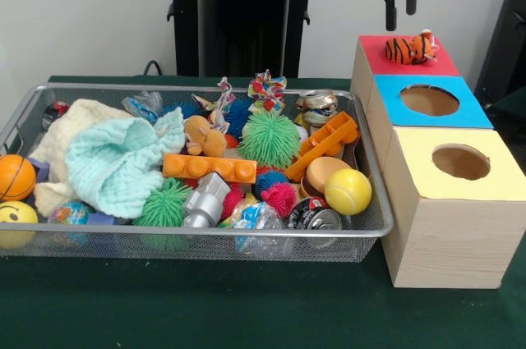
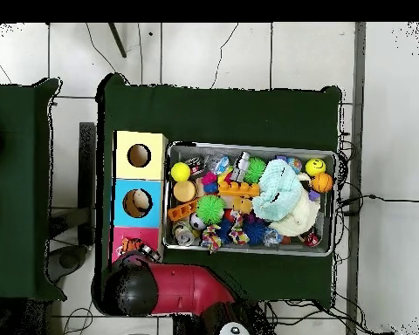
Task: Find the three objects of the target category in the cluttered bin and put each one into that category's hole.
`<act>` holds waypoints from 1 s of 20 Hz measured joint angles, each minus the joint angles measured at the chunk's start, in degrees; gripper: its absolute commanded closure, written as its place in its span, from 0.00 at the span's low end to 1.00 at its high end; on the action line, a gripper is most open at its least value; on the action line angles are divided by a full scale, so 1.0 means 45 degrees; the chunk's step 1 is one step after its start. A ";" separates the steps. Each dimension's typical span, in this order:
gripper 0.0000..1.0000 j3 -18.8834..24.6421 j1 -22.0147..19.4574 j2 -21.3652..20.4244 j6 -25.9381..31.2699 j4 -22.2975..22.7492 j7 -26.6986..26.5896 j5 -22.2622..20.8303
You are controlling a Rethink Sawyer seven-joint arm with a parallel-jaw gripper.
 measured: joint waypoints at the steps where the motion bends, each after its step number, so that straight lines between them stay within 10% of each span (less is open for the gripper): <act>1: 0.00 -0.0002 0.0025 -0.0052 0.0000 -0.0074 0.0000 0.0029; 2: 1.00 0.0000 0.0063 -0.0138 0.0000 -0.0285 0.0000 0.0128; 20: 1.00 -0.0118 0.0055 0.0415 -0.0081 -0.1012 0.0000 0.0225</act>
